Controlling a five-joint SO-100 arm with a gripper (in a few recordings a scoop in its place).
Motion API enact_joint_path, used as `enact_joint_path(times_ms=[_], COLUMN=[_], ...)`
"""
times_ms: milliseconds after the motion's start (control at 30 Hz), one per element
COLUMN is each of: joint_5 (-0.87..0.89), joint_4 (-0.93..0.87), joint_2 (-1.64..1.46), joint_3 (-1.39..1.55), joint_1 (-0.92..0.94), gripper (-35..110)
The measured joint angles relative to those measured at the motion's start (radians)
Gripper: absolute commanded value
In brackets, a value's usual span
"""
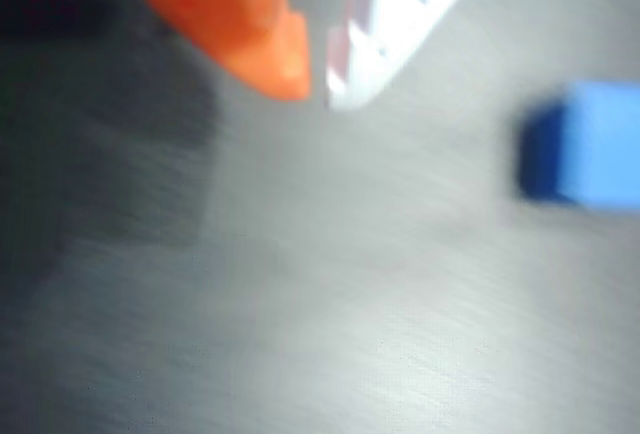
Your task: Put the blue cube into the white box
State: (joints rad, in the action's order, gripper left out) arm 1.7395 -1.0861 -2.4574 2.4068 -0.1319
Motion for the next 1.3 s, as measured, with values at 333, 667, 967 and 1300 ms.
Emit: enact_joint_path(times_ms=[333, 667, 967, 1300], joint_5=[0.121, 0.202, 0.239, 0.308], joint_4=[0.123, 0.222, 0.245, 0.259], joint_2=[0.339, 0.460, 0.485, 0.494], joint_3=[-0.156, -0.169, -0.170, -0.170], joint_1=[-0.109, -0.189, -0.241, -0.311], gripper=[2, 4, 9, 12])
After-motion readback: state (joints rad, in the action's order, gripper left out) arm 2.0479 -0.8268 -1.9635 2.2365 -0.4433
